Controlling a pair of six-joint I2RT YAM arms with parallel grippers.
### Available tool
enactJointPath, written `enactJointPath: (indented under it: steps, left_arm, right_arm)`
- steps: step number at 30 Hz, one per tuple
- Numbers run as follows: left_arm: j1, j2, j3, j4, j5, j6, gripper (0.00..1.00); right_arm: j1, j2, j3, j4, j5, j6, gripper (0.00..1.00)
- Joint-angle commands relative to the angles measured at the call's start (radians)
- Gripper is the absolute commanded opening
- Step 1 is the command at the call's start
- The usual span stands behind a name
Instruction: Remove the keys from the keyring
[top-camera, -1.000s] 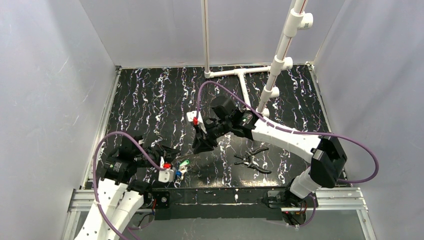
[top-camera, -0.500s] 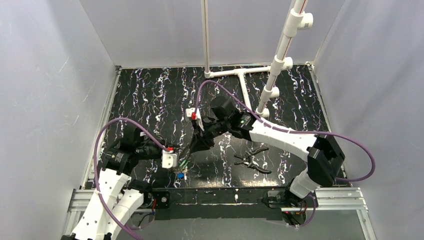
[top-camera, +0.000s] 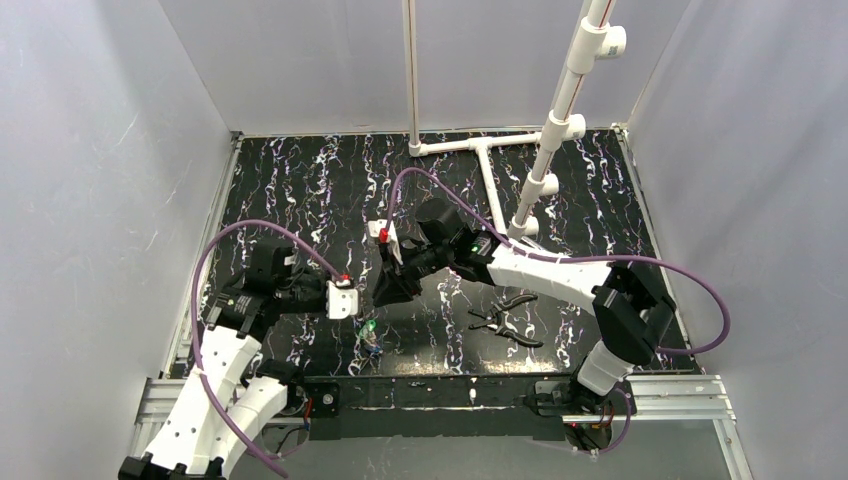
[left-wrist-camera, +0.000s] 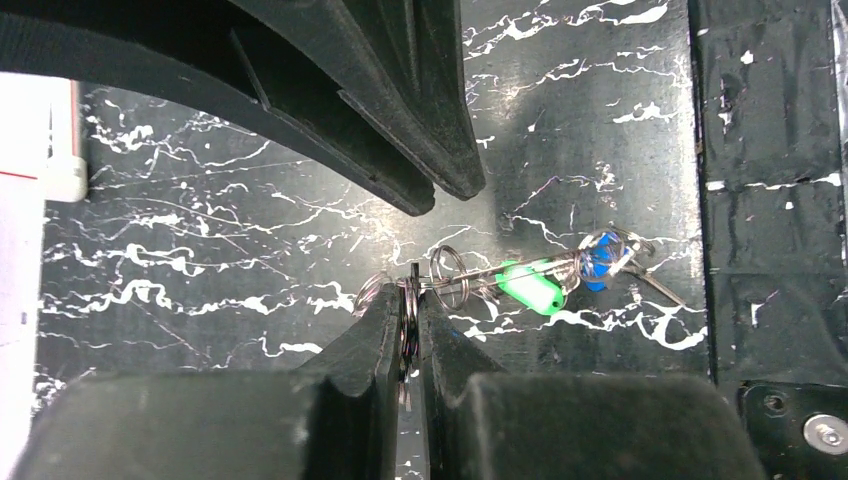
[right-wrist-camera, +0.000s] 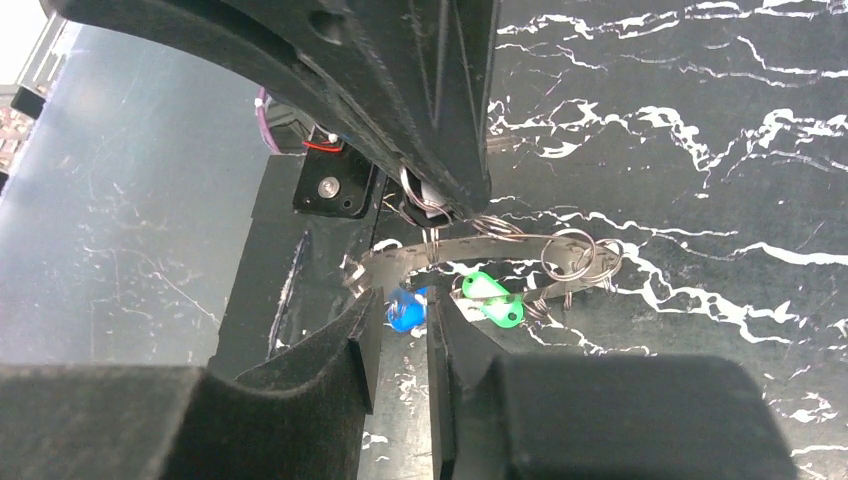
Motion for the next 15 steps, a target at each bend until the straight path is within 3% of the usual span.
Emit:
enactJointPath:
  steps: [1, 15]
  left_arm:
    - [-0.004, 0.026, 0.045, 0.001, 0.023, -0.062, 0.0]
    - [-0.005, 0.02, 0.044, 0.003, 0.044, -0.038, 0.0]
  right_arm:
    - [0.005, 0.005, 0.022, 0.047, -0.045, -0.114, 0.31]
    - [0.041, 0.037, 0.043, 0.019, -0.028, -0.263, 0.31]
